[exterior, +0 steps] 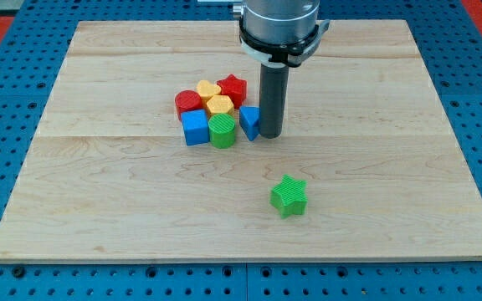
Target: Push the green star into the group of blocks
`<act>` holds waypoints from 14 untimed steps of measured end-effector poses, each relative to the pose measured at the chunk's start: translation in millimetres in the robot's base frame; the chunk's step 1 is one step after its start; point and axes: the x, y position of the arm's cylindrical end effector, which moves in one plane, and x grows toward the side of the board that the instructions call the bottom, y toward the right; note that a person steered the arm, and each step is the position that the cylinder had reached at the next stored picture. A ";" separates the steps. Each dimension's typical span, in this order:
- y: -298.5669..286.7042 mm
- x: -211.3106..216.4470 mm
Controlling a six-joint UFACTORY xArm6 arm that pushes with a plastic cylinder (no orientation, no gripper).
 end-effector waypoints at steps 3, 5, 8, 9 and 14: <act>170.5 77.7; 57.1 161.7; 5.7 176.9; -76.5 129.4; -6.7 82.2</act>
